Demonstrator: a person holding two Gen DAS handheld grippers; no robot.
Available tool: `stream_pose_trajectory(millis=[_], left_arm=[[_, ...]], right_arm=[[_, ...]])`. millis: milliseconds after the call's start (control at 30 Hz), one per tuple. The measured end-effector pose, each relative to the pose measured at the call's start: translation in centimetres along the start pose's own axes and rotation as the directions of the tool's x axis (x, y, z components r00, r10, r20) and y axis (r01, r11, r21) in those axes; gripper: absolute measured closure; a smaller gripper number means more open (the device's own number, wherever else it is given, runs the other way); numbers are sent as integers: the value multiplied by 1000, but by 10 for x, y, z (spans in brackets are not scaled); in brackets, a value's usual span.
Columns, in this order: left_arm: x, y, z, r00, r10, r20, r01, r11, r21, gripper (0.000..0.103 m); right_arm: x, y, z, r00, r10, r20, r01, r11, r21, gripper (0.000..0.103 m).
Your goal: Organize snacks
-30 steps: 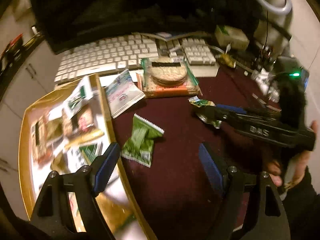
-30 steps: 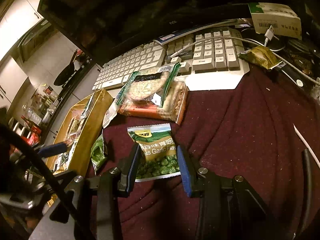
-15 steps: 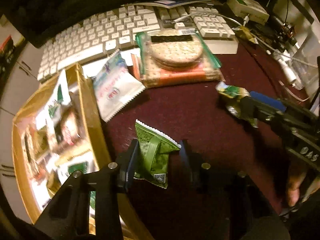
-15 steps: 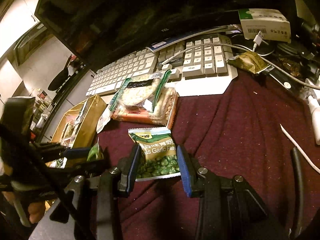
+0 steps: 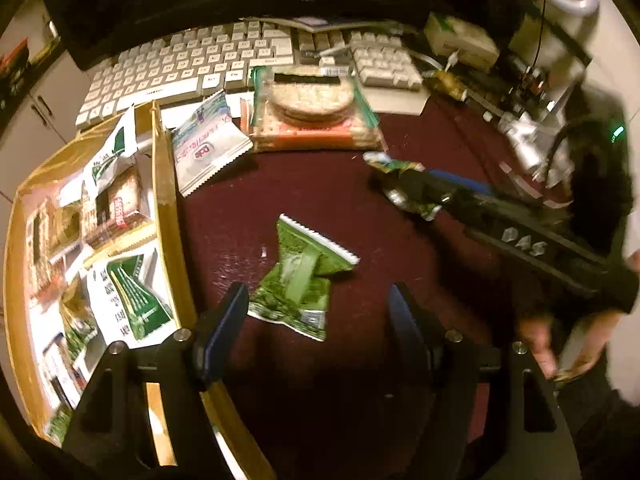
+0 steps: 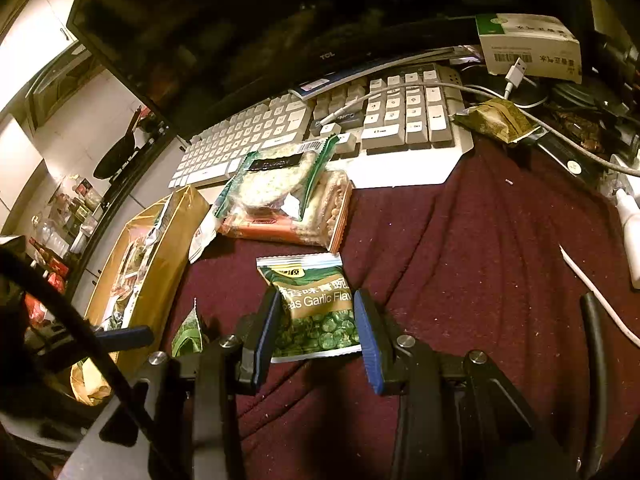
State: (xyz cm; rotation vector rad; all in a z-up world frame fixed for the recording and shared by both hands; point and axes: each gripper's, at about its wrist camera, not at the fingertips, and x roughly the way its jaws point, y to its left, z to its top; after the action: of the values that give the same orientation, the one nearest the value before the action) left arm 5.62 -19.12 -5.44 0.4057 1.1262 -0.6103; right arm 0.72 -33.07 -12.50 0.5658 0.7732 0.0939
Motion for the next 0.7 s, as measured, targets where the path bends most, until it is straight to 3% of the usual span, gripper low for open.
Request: stream_pose_trajectory(millis=[100,167,233,333,367,500,633,700], left_arm=[[13,2,6,1000,26,-10,-26,1000,13,36],[21,3,7,999,9,-51,-9,1000,7,47],[19,2,3,997,-39,-60,38,999,-9,48],[10,-4,-3,982,-179,-51,179,984,-12,46],[6,-4,-6,981,-188,-39,187,982,-11,46],[9,-1,-9,998,-59,-15,58,998,-36,46],[15,0,-12,1000,-25,-14,24,998,-63,47],[16,-4,-11,999,-33,-9,33,998,-60,55]], right_arm=[[-1,0,0,1000,5,0,-5,1000,4,65],[-1,0,-1,1000,4,1,-4,1000,5,66],[-1,0,-1,1000,3,1,-3,1000,5,66],[0,0,0,1000,3,1,-3,1000,4,66],[0,0,0,1000,3,1,-3,1000,3,66],[-1,0,0,1000,5,1,-5,1000,4,65],[-1,0,0,1000,4,3,-4,1000,4,65],[0,1,0,1000,1,3,-1,1000,1,65]])
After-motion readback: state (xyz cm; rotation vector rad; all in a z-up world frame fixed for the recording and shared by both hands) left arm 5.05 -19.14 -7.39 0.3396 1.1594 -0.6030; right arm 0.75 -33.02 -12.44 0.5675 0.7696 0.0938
